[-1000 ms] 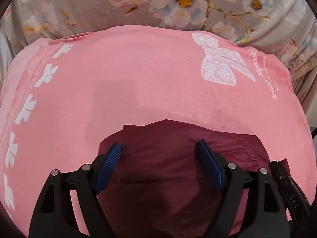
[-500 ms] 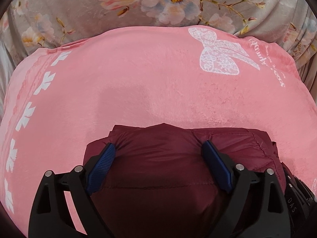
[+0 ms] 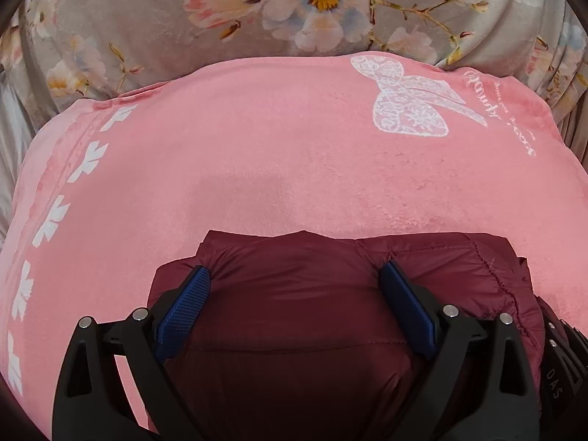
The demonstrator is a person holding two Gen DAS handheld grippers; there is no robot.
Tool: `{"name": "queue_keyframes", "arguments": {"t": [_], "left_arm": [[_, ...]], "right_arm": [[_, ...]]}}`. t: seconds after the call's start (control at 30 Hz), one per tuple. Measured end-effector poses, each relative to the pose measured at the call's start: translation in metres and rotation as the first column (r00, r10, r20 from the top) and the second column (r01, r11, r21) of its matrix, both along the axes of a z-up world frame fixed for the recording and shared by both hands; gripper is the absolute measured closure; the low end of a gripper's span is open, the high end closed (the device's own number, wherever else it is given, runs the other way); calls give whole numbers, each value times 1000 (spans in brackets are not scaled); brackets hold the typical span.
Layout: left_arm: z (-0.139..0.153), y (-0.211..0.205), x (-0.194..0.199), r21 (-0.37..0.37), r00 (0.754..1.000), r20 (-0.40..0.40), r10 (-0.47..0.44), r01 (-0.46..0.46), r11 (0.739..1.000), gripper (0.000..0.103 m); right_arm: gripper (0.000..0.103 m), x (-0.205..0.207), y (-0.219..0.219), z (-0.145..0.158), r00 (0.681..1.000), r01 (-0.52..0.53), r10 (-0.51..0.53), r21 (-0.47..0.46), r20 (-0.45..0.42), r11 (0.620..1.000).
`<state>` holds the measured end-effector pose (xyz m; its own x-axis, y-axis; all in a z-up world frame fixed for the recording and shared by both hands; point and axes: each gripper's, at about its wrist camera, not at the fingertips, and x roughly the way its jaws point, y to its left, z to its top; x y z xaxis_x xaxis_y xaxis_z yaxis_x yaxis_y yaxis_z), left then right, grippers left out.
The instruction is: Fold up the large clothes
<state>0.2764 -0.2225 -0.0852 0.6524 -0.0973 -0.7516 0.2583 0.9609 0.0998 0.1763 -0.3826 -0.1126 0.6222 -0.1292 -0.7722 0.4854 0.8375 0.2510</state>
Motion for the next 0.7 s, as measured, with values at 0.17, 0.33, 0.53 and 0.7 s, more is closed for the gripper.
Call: {"name": "queue_keyframes", "arguments": {"t": [0.17,0.33,0.53,0.7], "left_arm": [[-2,-1,-1,2,1000,11,3,-3,1000,11],[-3,-1,-1,6,1000,17,3,-3,1000,11],[-4,-3,-1,11,1000,25,5,-5,1000,11],[-5,-3,-1,16,1000,30,5,-6,1000,10]], "right_arm": [[94,-1,-1,0,1000,1,-1,7,7,1000],[94,-1,-2,0,1000,-2,2,15,11,1000],[94,-2,-3,-1,1000,-3,3,22,16,1000],[94,-2,-3,0,1000,-2,2,24,17,1000]]}}
